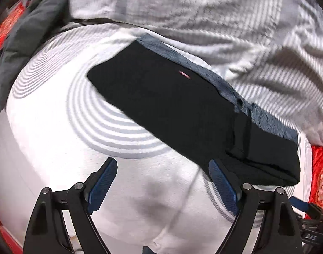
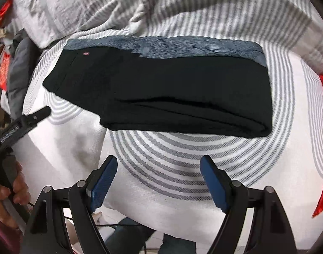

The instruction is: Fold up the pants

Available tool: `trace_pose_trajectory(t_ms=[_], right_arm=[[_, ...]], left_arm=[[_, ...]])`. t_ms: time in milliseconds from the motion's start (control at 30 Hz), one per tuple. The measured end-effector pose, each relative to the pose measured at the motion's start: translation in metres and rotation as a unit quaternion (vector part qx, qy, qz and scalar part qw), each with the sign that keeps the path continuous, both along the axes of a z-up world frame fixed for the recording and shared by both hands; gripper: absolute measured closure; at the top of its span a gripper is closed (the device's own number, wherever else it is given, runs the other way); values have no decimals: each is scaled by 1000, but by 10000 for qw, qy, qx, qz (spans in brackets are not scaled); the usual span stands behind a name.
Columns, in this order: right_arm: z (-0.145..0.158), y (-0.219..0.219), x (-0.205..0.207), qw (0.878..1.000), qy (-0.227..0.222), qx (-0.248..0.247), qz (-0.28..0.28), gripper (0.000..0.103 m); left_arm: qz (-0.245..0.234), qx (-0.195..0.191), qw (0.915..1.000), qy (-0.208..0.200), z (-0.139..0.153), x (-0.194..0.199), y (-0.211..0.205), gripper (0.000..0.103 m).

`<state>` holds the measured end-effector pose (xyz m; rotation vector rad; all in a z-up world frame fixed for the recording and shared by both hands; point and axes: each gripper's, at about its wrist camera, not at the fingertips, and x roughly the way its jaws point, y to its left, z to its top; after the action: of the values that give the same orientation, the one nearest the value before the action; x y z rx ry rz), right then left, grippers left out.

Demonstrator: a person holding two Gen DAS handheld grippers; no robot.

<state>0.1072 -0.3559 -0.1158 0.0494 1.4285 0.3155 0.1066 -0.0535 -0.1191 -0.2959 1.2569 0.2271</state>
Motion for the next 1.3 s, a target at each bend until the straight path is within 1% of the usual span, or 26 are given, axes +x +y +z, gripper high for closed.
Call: trace_pose_trajectory(t_ms=[67, 133, 200, 300, 367, 467, 567, 600, 733, 900, 933, 967, 1000, 1033, 1067, 1100, 1133, 1200, 1300], right_arm=[[-5, 4, 0, 9999, 11, -70, 87, 20], [-8, 8, -1, 9999, 79, -41, 91, 20], [-10, 12, -2, 9999, 75, -14, 65, 20], [-13, 25, 2, 10000, 70, 38, -16, 20], [-16, 37, 6, 9999, 44, 73, -83, 20], [-24, 64, 20, 9999, 57, 25, -146, 20], [-29, 87, 35, 9998, 59, 22, -205, 20], [-31, 96, 42, 9997, 72, 18, -224, 20], [-33, 122, 60, 9998, 73, -39, -187, 20], [-31, 141, 72, 9999, 49, -78, -126, 20], [-30, 144, 74, 9999, 54, -77, -123, 20], [-29, 146, 75, 9999, 59, -62, -117, 20], [-28, 147, 76, 9999, 56, -55, -114, 20], [-27, 149, 77, 9999, 55, -33, -112, 20], [-27, 151, 78, 9999, 65, 3, -99, 20], [-27, 152, 79, 9999, 68, 24, -92, 20], [-26, 152, 80, 9999, 62, 32, -96, 20], [-26, 154, 83, 9999, 62, 95, -94, 20], [-25, 157, 88, 9999, 26, 129, -74, 20]], left_arm=[[205, -92, 9997, -62, 0, 0, 17, 14], [465, -211, 9986, -112, -4, 3, 37, 14], [805, -407, 9957, -190, -11, 9, 61, 14], [1131, -633, 9914, -205, -27, 21, 96, 14], [1144, -627, 9912, -221, -36, 31, 114, 14], [953, -656, 9931, -215, -52, 50, 131, 14], [858, -795, 9930, -142, -70, 64, 144, 14], [852, -939, 9919, -116, -78, 69, 150, 14], [812, -1334, 9876, -177, -93, 79, 161, 14], [711, -1493, 9860, -237, -95, 84, 160, 14], [750, -1588, 9841, -275, -94, 83, 161, 14], [804, -1708, 9816, -304, -93, 81, 162, 16], [907, -1910, 9768, -348, -94, 79, 164, 24], [963, -2024, 9739, -360, -95, 79, 164, 27], [1013, -2124, 9712, -371, -95, 80, 163, 32], [996, -2178, 9701, -393, -95, 82, 161, 40], [973, -2167, 9707, -371, -95, 85, 158, 40], [952, -2020, 9743, -298, -97, 91, 153, 40], [1070, -2090, 9716, -309, -101, 93, 156, 40]])
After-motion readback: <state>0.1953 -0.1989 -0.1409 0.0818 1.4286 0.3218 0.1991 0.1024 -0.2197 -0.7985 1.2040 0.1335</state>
